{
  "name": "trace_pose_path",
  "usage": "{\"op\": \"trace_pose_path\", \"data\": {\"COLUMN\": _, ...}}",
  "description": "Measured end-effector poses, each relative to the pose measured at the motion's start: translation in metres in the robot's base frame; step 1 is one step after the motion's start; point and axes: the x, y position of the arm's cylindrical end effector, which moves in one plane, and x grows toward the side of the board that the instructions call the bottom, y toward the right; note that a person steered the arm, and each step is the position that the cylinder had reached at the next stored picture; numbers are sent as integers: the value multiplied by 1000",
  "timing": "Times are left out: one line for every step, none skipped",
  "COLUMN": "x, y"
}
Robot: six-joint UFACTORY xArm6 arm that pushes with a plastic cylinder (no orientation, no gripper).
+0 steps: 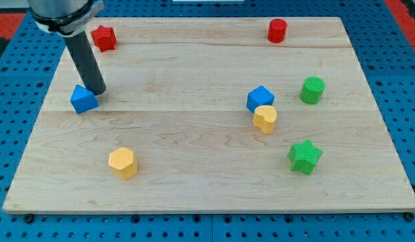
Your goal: Move your arm towards the bottom center of the board
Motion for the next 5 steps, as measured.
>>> {"op": "trace_pose_path", "data": {"x": 9, "y": 25}}
{"op": "trace_pose_path", "data": {"x": 23, "y": 89}}
{"op": "trace_pose_path", "data": {"x": 44, "y": 96}}
{"op": "trace_pose_path", "data": {"x": 80, "y": 126}}
{"op": "trace_pose_path", "data": {"x": 112, "y": 193}}
